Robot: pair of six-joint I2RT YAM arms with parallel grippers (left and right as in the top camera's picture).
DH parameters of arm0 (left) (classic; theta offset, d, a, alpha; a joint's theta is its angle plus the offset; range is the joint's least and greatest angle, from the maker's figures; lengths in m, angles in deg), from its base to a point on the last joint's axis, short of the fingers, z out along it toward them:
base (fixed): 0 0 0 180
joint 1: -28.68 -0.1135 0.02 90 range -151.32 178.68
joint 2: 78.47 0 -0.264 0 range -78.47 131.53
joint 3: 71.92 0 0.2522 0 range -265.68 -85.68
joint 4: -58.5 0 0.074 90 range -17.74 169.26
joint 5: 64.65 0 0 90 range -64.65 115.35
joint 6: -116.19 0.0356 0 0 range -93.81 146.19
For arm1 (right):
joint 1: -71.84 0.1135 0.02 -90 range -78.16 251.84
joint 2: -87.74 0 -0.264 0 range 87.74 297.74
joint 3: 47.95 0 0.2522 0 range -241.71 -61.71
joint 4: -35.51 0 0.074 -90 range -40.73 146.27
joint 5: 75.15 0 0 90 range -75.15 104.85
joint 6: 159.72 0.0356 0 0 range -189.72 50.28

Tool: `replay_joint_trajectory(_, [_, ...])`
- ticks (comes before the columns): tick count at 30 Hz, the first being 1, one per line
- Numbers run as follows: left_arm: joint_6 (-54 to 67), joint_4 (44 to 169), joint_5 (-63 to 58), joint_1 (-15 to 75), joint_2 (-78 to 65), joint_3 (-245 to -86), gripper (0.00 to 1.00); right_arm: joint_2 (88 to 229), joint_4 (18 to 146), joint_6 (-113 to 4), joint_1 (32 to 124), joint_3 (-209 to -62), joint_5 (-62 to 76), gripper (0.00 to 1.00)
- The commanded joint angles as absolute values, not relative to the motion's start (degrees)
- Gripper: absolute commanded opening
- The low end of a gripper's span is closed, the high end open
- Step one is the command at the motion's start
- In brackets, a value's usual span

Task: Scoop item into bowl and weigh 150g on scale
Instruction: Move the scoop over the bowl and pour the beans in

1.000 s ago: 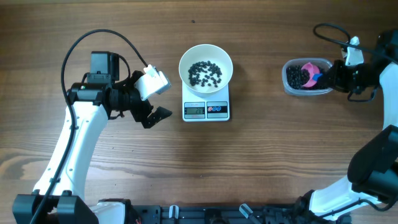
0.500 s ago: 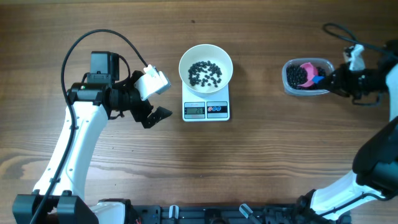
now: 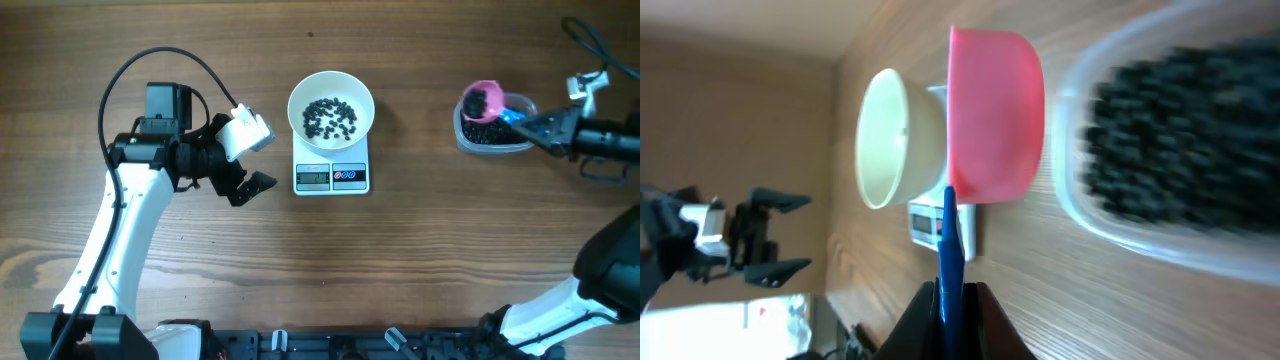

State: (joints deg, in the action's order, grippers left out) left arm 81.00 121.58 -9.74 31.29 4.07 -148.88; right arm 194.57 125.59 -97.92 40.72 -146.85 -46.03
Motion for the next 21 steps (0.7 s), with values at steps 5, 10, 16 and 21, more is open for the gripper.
replay_joint_trajectory(5, [81.9,121.6,-11.0,31.0,3.2,-148.6,1.00,195.3,119.8,-90.0,59.1,-148.9,-53.0,0.04])
replay_joint_trajectory(10, [81.9,121.6,-11.0,31.0,3.2,-148.6,1.00,195.3,110.1,-76.2,71.3,-153.0,-42.3,0.04])
replay_joint_trajectory(16, [81.9,121.6,-11.0,31.0,3.2,-148.6,1.00,193.0,107.1,-68.1,87.6,-160.6,-4.6,0.04])
replay_joint_trajectory(21, [81.9,121.6,-11.0,31.0,3.2,-148.6,1.00,192.1,105.5,-68.2,101.1,-160.7,22.8,0.04])
